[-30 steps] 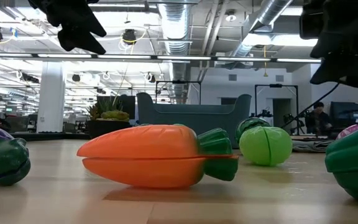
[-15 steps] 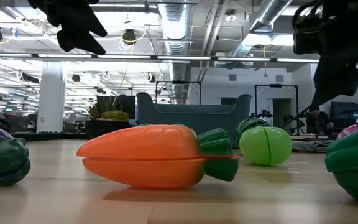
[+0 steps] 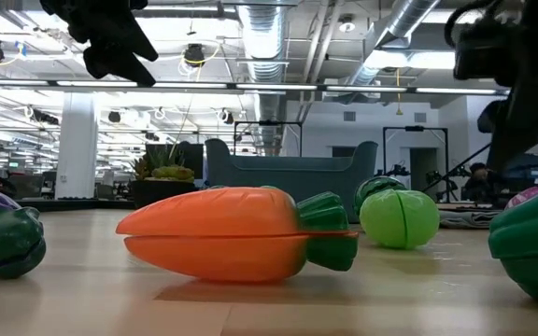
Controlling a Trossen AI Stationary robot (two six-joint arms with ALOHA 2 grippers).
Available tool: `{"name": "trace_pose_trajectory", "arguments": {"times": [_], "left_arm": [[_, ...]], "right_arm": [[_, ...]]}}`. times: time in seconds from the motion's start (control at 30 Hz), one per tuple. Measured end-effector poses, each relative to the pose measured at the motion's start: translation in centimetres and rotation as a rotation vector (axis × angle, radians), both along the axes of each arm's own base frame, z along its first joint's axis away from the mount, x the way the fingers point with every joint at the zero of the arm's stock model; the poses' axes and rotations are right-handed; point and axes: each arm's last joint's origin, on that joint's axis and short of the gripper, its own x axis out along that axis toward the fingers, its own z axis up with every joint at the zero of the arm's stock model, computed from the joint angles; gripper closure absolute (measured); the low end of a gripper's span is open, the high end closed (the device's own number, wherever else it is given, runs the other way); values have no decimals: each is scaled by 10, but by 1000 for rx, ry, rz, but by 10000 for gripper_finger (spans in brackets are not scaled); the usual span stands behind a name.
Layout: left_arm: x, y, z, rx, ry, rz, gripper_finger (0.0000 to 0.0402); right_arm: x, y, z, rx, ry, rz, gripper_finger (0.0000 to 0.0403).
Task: Pick and placing Produce into tupperware
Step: Put the onion into the blue bin
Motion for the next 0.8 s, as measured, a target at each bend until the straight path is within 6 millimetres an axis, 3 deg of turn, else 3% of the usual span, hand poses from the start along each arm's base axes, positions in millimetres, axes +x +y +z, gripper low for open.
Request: {"name": "trace_pose_trajectory", "arguments": {"times": [0.4,0.8], "left_arm": [[-2,-1,-3,-30,28,23,130],[-5,-7,-4,-56,25,55,130]], "right_arm": [[-3,23,-17,-209,30,372,12],[6,27,-31,-269,54,445,7]]}}
